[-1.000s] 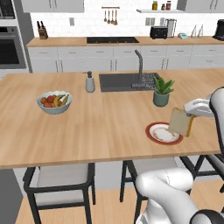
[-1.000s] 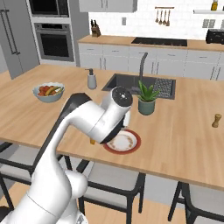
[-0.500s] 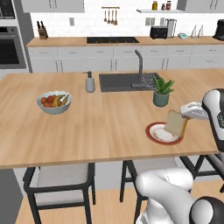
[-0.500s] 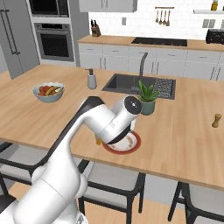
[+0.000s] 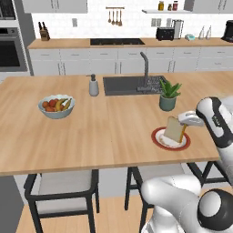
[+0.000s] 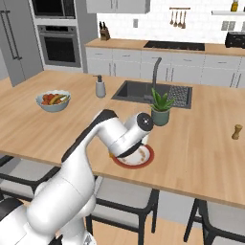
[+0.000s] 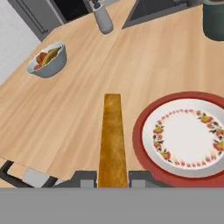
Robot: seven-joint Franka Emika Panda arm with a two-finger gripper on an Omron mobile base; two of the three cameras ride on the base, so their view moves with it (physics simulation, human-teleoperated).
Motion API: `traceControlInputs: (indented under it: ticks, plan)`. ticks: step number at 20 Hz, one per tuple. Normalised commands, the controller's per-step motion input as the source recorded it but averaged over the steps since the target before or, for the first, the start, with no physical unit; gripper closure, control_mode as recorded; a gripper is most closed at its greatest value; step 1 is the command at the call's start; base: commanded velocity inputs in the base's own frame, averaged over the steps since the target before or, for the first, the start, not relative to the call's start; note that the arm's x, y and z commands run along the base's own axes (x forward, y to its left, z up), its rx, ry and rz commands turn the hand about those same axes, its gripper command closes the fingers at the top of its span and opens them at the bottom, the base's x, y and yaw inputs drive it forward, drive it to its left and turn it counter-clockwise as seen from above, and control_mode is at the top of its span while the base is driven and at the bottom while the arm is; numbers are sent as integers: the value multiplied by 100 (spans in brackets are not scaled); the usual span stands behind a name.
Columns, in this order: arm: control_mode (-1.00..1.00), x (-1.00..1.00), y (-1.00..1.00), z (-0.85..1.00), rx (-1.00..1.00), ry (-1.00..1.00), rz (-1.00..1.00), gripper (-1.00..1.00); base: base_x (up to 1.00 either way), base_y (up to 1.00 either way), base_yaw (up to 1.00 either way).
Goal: Start the toaster. Once the lever pops up, take the bread to the plate on the dining counter.
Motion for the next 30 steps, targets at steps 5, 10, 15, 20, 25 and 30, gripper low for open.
traceControlInputs:
  ticks: [5, 10, 15, 20, 25, 30]
  plan:
    - [-100, 40, -7, -52, 0, 0, 0, 100, 0, 0, 0]
    - [-100, 7, -11, -29, 0, -2, 3, 100, 0, 0, 0]
    - [-100, 14, -18, -8, 0, -5, 5, 100, 0, 0, 0]
    - [-100, 24, -12, -8, 0, -6, 4, 100, 0, 0, 0]
    - [-100, 18, -3, -31, -1, -5, 3, 100, 0, 0, 0]
    - [-100, 19, -1, -35, -2, 0, 2, 100, 0, 0, 0]
